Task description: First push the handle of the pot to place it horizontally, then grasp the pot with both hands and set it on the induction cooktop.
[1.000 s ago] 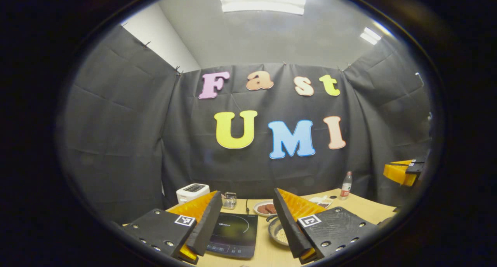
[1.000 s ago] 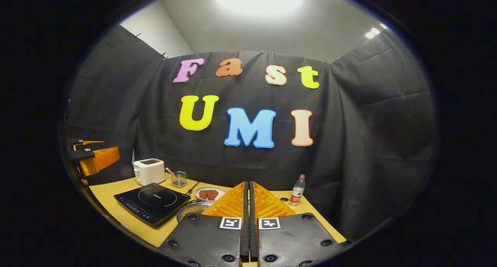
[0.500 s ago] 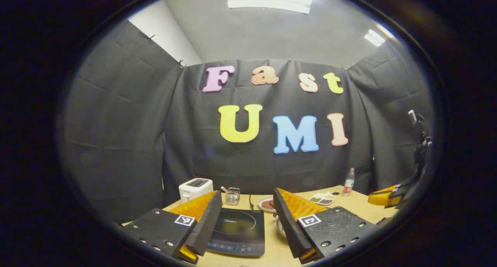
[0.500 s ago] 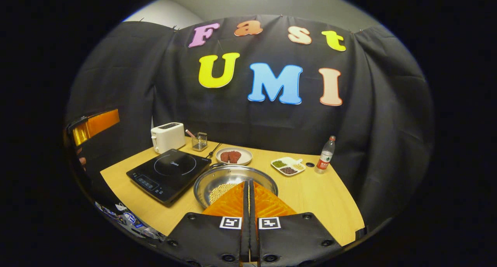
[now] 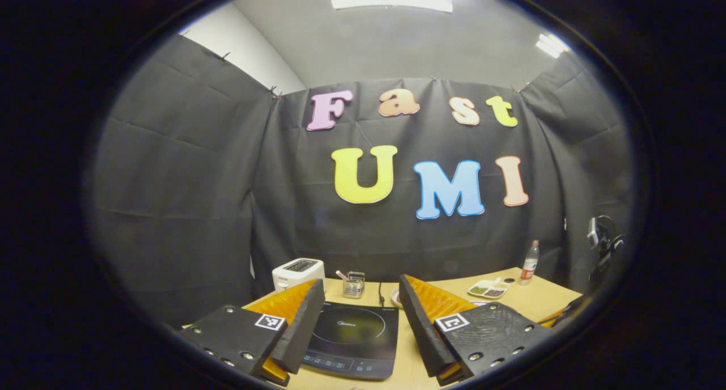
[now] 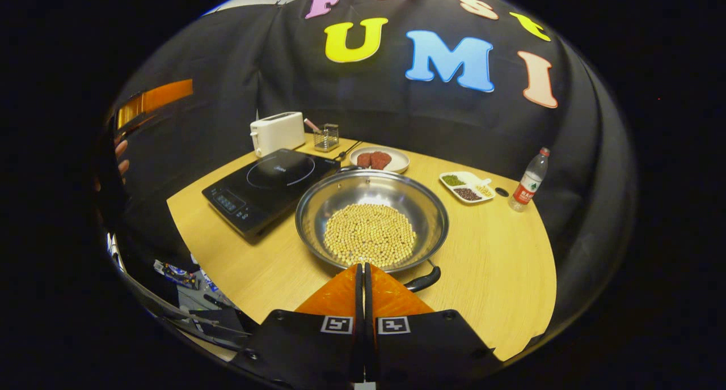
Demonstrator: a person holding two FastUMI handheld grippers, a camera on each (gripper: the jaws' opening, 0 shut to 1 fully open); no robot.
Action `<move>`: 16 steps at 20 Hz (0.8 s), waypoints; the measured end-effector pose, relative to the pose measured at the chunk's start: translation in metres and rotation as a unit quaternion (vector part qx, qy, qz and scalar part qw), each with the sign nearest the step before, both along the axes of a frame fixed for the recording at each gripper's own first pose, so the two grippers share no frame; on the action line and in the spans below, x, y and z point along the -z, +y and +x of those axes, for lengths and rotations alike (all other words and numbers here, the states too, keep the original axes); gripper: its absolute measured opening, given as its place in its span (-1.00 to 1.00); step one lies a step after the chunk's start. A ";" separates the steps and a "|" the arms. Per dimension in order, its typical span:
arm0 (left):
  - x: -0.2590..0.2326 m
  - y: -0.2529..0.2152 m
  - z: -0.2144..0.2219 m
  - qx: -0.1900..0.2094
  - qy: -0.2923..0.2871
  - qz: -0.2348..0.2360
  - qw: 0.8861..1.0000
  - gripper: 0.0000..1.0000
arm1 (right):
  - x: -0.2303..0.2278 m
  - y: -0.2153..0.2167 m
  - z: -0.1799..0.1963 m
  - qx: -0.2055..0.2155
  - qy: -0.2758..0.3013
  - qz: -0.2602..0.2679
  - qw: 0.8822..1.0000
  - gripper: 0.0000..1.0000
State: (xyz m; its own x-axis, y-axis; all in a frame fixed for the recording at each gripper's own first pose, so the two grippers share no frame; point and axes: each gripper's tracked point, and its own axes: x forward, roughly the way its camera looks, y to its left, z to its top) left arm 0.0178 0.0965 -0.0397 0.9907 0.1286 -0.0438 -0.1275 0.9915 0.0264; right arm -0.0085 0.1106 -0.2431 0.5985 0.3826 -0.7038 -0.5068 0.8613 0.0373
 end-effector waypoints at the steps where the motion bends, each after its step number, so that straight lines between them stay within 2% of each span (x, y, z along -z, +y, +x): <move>1: 0.005 -0.004 0.004 -0.002 0.006 -0.001 1.000 0.55 | 0.009 0.000 0.001 -0.007 0.014 0.001 1.000 -0.96; 4: 0.014 -0.014 0.014 -0.010 0.018 -0.003 1.000 0.55 | 0.033 -0.003 0.005 -0.024 0.052 -0.004 0.998 -0.96; 5: 0.017 -0.017 0.017 -0.011 0.022 -0.001 1.000 0.61 | 0.040 -0.004 0.007 -0.031 0.061 -0.009 0.998 -0.96; 6: 0.019 -0.020 0.019 -0.012 0.026 0.002 1.000 0.55 | 0.046 -0.006 0.009 -0.035 0.068 -0.013 0.997 -1.00; 7: 0.022 -0.022 0.023 -0.014 0.029 0.005 0.999 0.61 | 0.051 -0.009 0.013 -0.039 0.074 -0.016 0.996 -0.96; 8: 0.023 -0.023 0.026 -0.016 0.031 0.009 0.999 0.55 | 0.055 -0.011 0.015 -0.042 0.080 -0.019 0.996 -1.00; 12: 0.027 -0.027 0.037 -0.023 0.036 0.012 0.999 0.55 | 0.061 -0.012 0.023 -0.052 0.093 -0.010 0.994 -0.96; 13: 0.029 -0.028 0.041 -0.023 0.038 0.011 0.999 0.56 | 0.062 -0.014 0.026 -0.054 0.092 -0.013 0.994 -0.88; 14: 0.029 -0.030 0.045 -0.023 0.038 0.011 0.999 0.55 | 0.064 -0.016 0.029 -0.054 0.091 -0.017 0.994 -0.96; 16: 0.030 -0.034 0.052 -0.021 0.037 0.014 0.999 0.56 | 0.066 -0.024 0.036 -0.048 0.092 -0.021 0.994 -0.96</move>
State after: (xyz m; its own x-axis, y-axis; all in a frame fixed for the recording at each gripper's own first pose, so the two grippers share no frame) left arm 0.0693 0.0621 -0.0694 0.9787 0.1721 -0.1123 -0.1656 0.9841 0.0647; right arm 0.0274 0.0869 -0.3089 0.4201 0.3997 -0.8148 -0.5738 0.8125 0.1027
